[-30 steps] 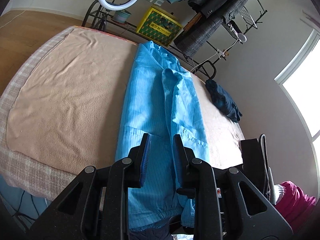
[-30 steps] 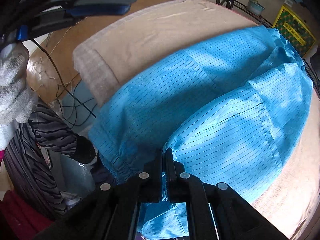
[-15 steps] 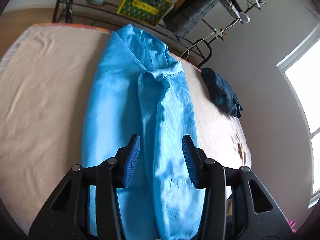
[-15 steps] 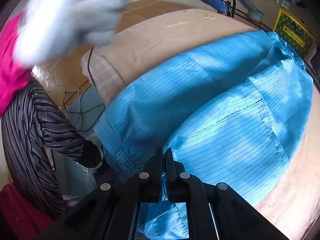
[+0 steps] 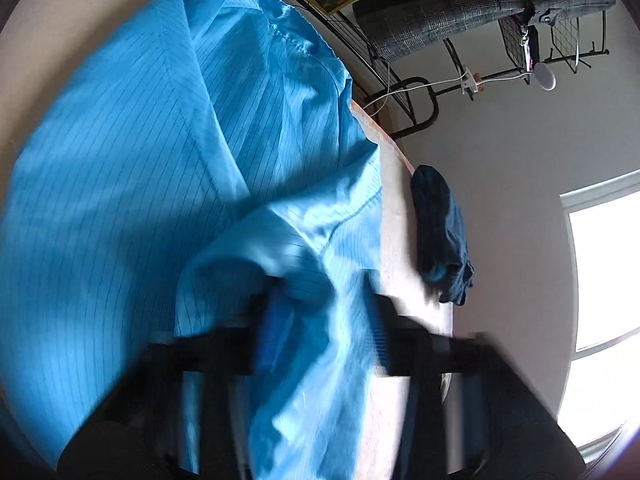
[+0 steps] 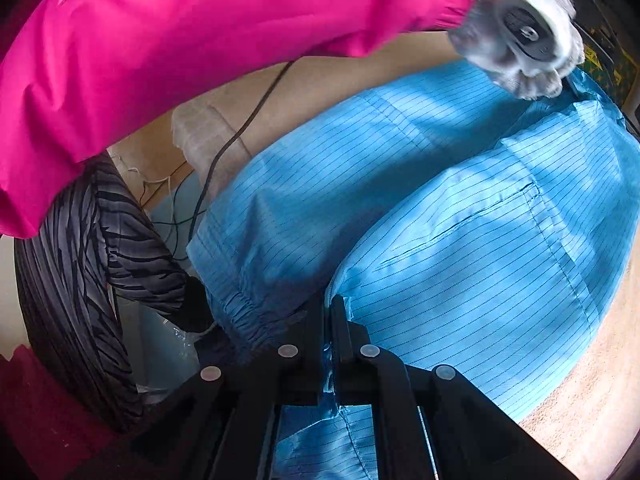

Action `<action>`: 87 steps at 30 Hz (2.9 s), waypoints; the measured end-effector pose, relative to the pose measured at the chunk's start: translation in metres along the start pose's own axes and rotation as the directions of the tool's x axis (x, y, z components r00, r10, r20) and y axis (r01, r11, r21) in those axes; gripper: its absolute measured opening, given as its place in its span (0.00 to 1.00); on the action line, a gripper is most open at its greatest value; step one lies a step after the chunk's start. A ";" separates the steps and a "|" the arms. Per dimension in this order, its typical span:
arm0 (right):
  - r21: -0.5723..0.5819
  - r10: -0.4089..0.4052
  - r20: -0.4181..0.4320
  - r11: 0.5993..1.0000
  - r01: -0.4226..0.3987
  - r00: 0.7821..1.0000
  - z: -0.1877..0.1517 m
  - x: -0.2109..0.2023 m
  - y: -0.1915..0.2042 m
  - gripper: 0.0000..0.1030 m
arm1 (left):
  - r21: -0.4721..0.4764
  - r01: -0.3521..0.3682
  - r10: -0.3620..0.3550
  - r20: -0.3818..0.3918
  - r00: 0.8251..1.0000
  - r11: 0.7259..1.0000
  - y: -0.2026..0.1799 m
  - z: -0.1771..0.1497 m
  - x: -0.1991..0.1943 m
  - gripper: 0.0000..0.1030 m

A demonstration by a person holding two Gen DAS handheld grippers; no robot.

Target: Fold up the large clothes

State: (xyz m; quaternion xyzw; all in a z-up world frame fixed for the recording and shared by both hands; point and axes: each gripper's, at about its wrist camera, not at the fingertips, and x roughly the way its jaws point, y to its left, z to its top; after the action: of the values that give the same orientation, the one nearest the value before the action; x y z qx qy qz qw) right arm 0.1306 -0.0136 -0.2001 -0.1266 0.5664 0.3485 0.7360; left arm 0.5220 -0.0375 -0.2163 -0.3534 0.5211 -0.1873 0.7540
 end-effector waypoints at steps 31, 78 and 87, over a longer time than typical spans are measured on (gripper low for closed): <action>0.103 0.114 0.175 0.986 -0.133 0.978 -0.017 -0.074 -0.009 0.46 | 0.089 -0.167 0.150 0.173 0.973 0.982 0.014 -0.015 -0.123 0.27; 0.596 0.242 0.233 0.730 -0.335 0.942 -0.109 -0.027 -0.071 0.49 | 0.194 -0.199 0.206 -0.015 0.978 0.960 0.096 -0.304 -0.229 0.48; 0.573 0.219 0.164 0.773 -0.274 0.962 -0.112 -0.030 -0.063 0.02 | 0.215 -0.208 0.224 -0.051 0.973 0.954 0.107 -0.309 -0.205 0.48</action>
State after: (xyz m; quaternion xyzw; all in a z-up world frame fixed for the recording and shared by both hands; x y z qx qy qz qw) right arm 0.0850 -0.1358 -0.2221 0.1989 0.6253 0.2539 0.7106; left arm 0.1497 0.0646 -0.2240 -0.2061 0.5620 -0.1703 0.7828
